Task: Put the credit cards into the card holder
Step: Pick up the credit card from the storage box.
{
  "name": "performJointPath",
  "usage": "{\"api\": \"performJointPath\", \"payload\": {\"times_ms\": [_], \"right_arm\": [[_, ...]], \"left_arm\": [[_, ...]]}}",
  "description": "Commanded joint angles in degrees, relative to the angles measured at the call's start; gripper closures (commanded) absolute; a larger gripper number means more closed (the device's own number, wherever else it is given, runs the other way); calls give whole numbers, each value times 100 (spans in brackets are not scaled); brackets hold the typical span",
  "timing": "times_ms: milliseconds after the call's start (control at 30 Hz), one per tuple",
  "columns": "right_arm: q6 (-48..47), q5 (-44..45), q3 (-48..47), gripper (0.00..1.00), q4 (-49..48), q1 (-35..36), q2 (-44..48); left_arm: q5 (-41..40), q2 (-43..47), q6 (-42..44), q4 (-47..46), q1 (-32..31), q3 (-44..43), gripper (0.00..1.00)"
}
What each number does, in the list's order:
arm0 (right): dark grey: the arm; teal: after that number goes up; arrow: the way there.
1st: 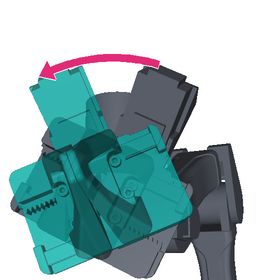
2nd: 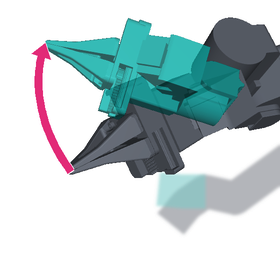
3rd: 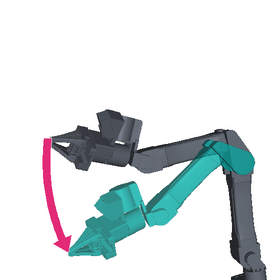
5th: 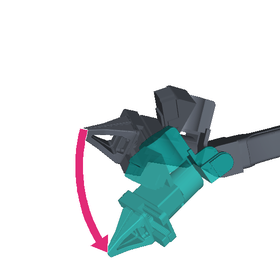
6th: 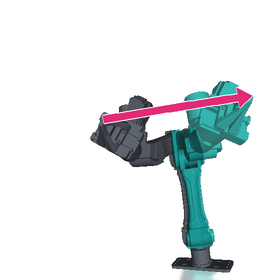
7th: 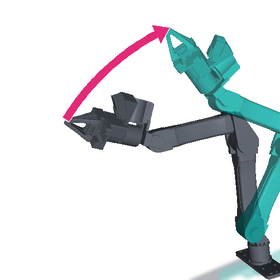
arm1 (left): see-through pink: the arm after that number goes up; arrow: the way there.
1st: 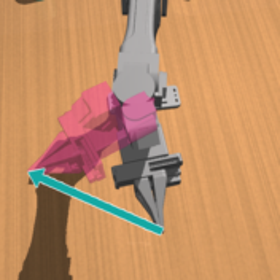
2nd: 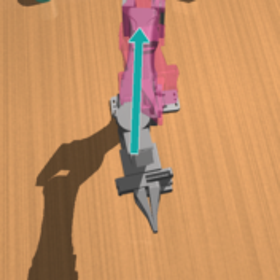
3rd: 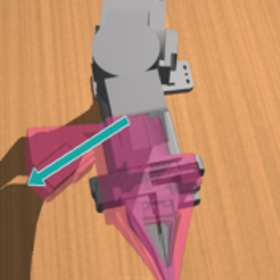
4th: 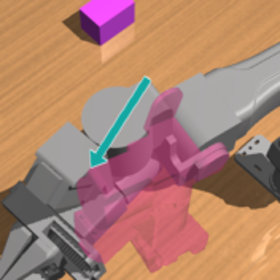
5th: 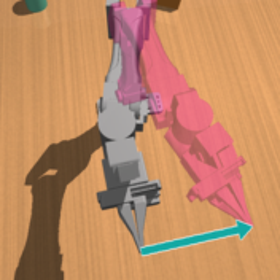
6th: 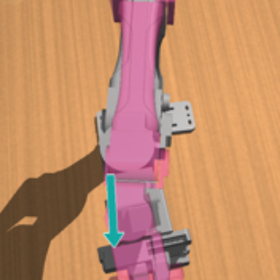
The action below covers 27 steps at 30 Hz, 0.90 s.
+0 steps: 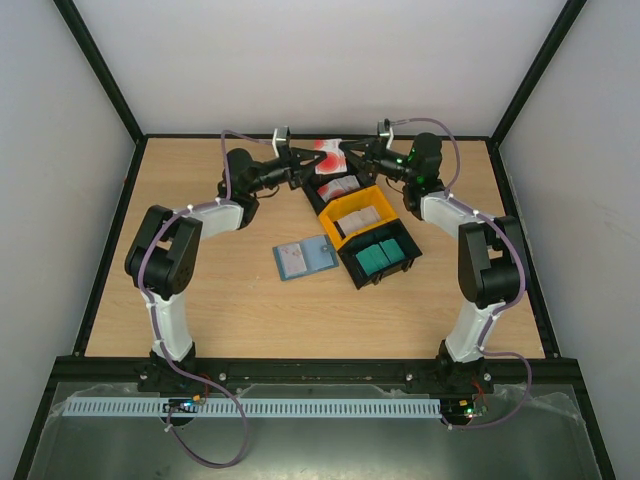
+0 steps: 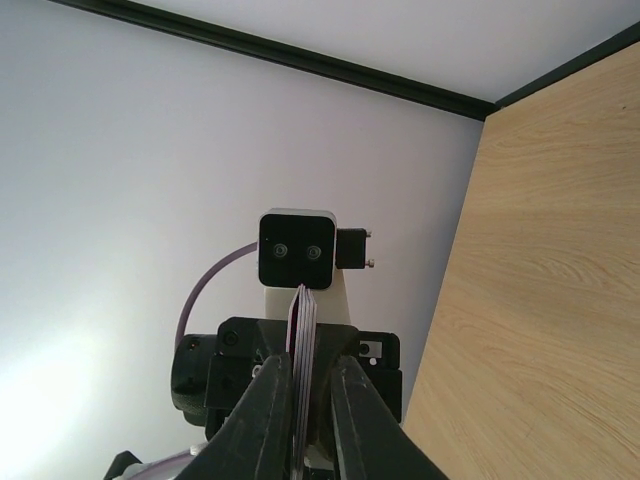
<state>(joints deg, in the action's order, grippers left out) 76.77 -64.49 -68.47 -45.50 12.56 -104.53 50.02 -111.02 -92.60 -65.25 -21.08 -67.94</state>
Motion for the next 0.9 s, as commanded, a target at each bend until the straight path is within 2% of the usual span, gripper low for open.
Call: {"api": "performJointPath", "payload": {"times_ms": [0, 133, 300, 600, 767, 867], "right_arm": [[-326, -64, -3, 91, 418, -10, 48], [-541, -44, -93, 92, 760, 8, 33], [-1486, 81, -487, 93, 2088, 102, -24], [-1475, 12, -586, 93, 2248, 209, -129], [-2278, 6, -1008, 89, 3305, 396, -227], [-2229, -38, -1009, 88, 3247, 463, -251]], "left_arm": [[-89, 407, -93, -1057, 65, 0, 97], [-61, 423, -54, -1150, 43, -33, 97], [-23, 434, -4, -1405, 8, -52, 97], [73, 514, -59, -1947, -45, -92, 97], [101, 535, -39, -2024, -65, -102, 97], [128, 555, -35, -2044, -72, -105, 97]]}}
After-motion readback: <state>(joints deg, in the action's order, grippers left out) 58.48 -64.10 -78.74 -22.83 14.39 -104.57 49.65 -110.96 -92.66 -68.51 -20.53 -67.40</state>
